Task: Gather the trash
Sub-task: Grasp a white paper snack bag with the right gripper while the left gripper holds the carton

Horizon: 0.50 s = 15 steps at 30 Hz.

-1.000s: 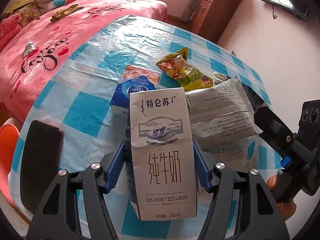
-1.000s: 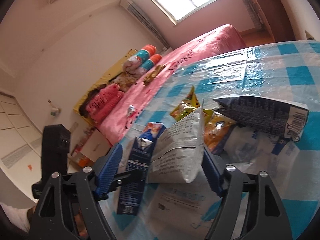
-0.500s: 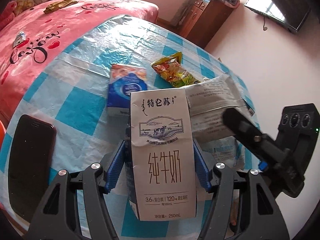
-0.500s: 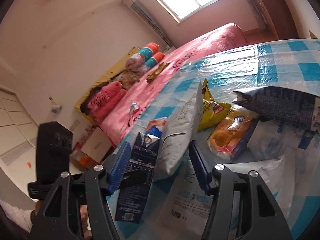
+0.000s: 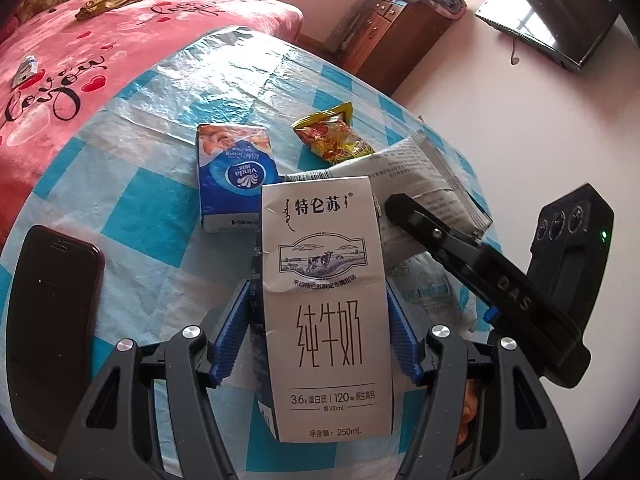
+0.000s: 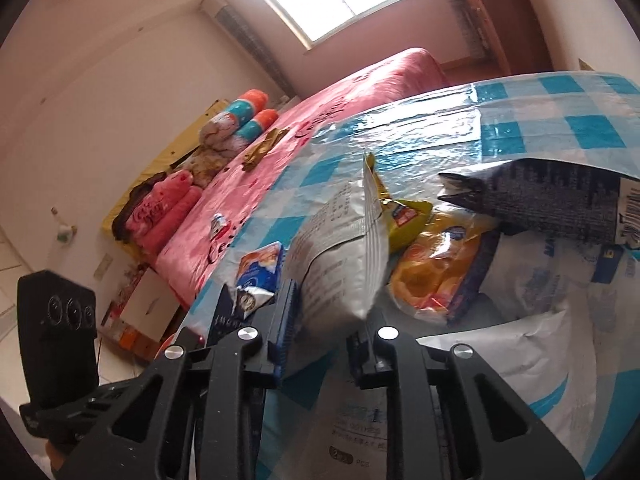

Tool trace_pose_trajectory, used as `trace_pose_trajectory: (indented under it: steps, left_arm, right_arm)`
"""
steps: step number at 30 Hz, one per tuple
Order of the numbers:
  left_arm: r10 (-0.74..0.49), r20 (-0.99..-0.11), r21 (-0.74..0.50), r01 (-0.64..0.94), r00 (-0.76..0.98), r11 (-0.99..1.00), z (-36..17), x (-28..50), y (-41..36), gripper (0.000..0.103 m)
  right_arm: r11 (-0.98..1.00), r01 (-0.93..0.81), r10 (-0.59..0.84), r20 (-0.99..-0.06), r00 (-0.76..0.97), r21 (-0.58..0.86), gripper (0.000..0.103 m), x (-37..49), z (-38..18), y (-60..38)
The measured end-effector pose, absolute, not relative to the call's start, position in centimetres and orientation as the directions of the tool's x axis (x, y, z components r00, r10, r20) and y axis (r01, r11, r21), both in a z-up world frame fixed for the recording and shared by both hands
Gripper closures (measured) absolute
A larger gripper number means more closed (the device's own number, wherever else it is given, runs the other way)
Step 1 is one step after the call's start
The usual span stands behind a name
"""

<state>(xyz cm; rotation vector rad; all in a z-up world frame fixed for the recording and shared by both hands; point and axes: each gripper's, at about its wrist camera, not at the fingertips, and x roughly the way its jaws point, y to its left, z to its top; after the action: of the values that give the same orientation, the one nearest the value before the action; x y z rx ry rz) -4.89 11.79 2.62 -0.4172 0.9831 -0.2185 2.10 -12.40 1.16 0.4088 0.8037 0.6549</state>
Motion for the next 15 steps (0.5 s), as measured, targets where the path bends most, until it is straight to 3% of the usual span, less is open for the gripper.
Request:
trace_pose_trajectory:
  steps: [7, 15]
  left_arm:
    - [-0.383, -0.743, -0.453, 0.009, 0.550, 0.892, 2.6, -5.5, 12.2, 0.039]
    - [-0.402, -0.701, -0.458, 0.060, 0.589, 0.887, 4.3, -6.5, 12.9, 0.039]
  right_arm:
    - [0.762, -0.351, 0.637, -0.530, 0.560, 0.544, 0.089, 0.9, 2.1, -12.7]
    - [0.809, -0.342, 0.576, -0.531, 0.621, 0.477, 0.090, -1.0, 4.7, -13.3]
